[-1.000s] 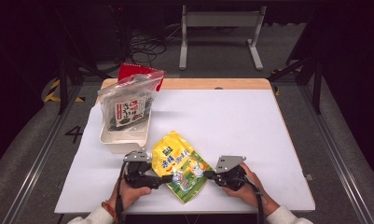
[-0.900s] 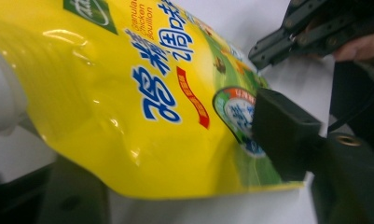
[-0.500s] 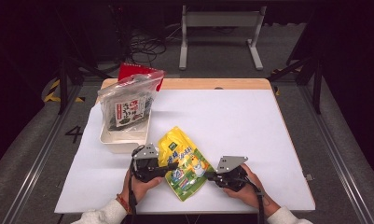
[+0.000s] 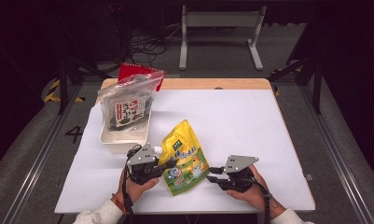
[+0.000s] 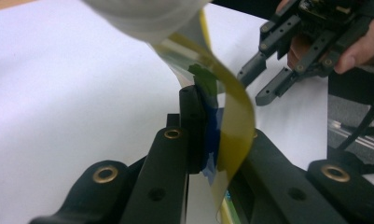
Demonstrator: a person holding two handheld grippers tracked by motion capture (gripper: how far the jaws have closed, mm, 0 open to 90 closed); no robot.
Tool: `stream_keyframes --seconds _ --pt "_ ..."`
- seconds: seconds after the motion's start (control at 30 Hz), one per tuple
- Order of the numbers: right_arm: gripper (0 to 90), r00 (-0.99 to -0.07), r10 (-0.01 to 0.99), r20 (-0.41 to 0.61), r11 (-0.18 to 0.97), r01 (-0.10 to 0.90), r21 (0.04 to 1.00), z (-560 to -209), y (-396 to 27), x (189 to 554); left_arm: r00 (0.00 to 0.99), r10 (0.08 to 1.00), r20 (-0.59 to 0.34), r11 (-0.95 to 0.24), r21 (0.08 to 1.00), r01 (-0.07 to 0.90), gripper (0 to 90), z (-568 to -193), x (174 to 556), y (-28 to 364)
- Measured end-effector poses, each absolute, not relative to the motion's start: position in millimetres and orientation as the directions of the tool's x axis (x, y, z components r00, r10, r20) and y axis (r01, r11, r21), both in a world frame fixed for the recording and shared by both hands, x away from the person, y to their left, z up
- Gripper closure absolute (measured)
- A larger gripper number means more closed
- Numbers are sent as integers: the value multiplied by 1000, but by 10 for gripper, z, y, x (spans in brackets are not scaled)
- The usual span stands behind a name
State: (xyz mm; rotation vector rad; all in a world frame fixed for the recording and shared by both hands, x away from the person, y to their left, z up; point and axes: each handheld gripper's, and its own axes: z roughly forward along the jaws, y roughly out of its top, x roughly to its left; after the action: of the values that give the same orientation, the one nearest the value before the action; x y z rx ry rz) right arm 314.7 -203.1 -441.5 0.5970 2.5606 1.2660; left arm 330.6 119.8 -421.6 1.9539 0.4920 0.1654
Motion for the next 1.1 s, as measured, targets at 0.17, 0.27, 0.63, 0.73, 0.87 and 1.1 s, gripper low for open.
stream_keyframes --seconds 0.17,0.27,0.63,0.73,0.87,1.1 --pt "597 -877 480 -27 527 263 808 -4357 -2108 3142 913 400 -76 -359 904 233 883 -4177 3293 1216" --pt "570 -870 492 -35 526 265 808 -4346 -2135 3153 917 393 -58 -369 904 216 883 -4153 3292 1227" --pt "530 -850 526 -29 516 292 805 -4367 -2184 3191 927 374 -15 -378 910 167 890 -4083 3294 1303" --pt "526 -848 529 -27 514 295 806 -4370 -2192 3196 928 373 -8 -380 911 160 891 -4072 3268 1317" --pt "520 -843 537 -25 505 298 810 -4368 -2206 3213 927 375 3 -373 916 148 891 -4034 3246 1366" --pt "509 -832 554 -23 486 300 821 -4344 -2249 3228 924 382 25 -345 931 118 891 -3914 3206 1473"
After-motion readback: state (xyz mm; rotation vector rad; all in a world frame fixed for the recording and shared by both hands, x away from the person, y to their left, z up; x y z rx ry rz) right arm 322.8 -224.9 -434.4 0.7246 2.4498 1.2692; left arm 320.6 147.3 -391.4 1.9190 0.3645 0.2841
